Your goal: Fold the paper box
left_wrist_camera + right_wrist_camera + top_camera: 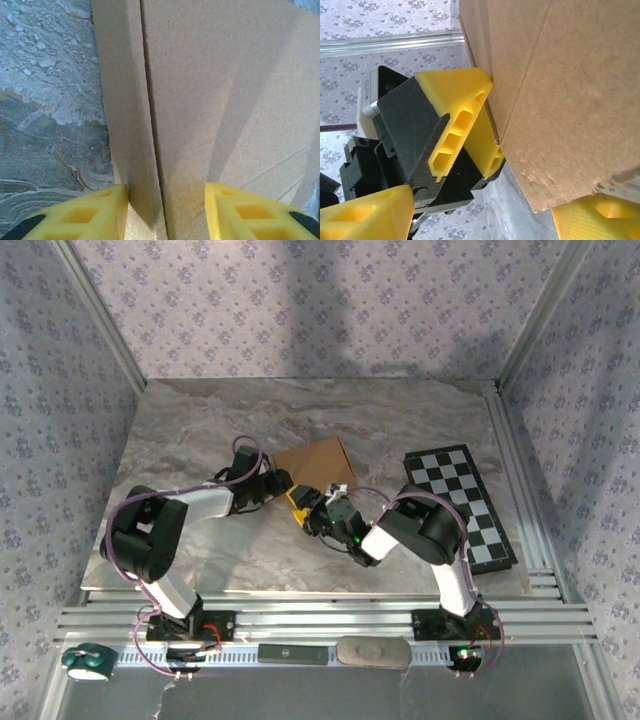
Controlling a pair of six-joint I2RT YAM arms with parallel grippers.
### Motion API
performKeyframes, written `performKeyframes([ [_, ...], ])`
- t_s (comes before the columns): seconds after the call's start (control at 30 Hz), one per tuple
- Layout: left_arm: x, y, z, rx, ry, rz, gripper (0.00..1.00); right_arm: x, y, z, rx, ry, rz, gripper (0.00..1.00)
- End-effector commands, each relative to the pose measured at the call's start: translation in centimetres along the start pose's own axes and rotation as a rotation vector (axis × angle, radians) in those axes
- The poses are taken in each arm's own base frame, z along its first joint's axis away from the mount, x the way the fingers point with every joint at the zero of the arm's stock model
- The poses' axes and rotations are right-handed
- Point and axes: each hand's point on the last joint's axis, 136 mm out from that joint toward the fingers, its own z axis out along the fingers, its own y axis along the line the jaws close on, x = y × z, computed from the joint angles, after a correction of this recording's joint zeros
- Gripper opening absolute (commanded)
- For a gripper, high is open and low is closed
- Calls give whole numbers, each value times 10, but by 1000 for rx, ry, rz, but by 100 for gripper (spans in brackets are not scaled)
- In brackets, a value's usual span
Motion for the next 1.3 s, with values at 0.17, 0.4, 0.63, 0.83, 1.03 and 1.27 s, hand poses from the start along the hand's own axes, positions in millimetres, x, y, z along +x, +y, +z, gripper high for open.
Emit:
performKeyframes([
  [0.17,5,-11,1,34,39,-40,43,-19,-23,-12,56,-142,-67,75],
  [0.4,13,-16,-5,60,45,-76,41,-19,-14,-16,28,-145,-63,76],
  [0.63,16,-19,-4,70,45,-82,40,-10,-1,-14,-5,-121,-39,76],
  [0.83,15,-19,-3,67,47,-77,40,-4,-1,-11,-6,-101,-14,76],
  [1.03,16,-18,-1,65,50,-79,40,1,2,-6,-27,-82,12,76],
  [1.27,15,-19,-2,65,51,-71,40,-7,-4,-12,1,-102,-8,76],
])
